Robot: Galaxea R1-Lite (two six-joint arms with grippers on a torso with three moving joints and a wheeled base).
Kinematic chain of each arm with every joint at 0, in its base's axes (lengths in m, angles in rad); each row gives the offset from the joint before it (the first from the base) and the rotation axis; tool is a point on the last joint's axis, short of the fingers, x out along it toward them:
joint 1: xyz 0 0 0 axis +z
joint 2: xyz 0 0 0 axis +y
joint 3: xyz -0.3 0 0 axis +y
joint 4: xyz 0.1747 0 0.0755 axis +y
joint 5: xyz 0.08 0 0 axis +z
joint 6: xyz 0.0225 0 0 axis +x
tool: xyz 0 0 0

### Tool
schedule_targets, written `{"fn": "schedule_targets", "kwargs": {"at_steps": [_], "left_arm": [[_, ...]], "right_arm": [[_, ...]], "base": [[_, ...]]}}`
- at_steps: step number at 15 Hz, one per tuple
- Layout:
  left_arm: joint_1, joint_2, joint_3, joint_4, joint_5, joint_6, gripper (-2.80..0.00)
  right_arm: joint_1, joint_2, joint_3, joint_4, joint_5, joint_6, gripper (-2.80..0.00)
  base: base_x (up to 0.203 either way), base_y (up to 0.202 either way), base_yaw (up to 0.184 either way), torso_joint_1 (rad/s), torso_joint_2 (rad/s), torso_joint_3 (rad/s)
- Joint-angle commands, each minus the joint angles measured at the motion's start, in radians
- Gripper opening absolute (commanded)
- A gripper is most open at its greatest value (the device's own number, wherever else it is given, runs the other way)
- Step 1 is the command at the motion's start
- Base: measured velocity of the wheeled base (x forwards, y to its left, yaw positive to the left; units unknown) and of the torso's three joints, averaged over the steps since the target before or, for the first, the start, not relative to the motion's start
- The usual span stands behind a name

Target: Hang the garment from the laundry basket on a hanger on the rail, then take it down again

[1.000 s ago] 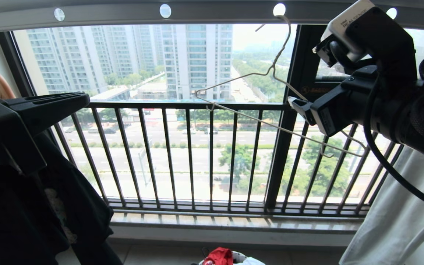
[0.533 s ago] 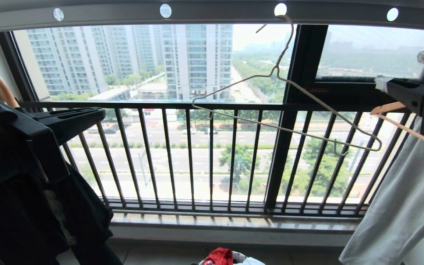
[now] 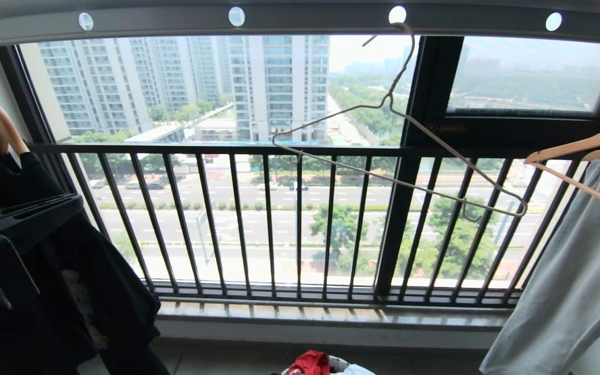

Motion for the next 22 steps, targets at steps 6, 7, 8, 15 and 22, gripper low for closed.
{"fn": "schedule_targets", "kwargs": {"at_steps": [6,7,8,15,22], "left_arm": [[0.378,-0.467,0.188,-0.001,0.006,-0.041,-2.80],[0.398,-0.536,0.236,0.000,0.007,-0.044,-2.80],[0.413,-0.600,0.281,0.003,0.006,-0.046,-2.80],[0.439,-0.882,0.559,0.158,-0.054,-0.039,-2.80],[0.440,-0.883,0.656,0.259,-0.149,-0.048,-2.80]], "right_arm": [[-0.304,-0.341,-0.072,0.191,0.043,-0.007,-2.80],[-0.315,-0.375,-0.079,0.238,0.052,-0.007,-2.80],[-0.328,-0.412,-0.073,0.285,0.056,-0.006,-2.80],[-0.380,-0.660,0.375,0.355,0.077,0.078,-2.80],[-0.386,-0.771,0.805,0.287,0.480,0.450,-2.80]], "base": [[0.000,0.000,0.000,0.000,0.00,0.000],[0.000,0.000,0.000,0.000,0.00,0.000],[0.000,0.000,0.000,0.000,0.00,0.000],[0.000,0.000,0.000,0.000,0.00,0.000],[0.000,0.000,0.000,0.000,0.00,0.000]]}}
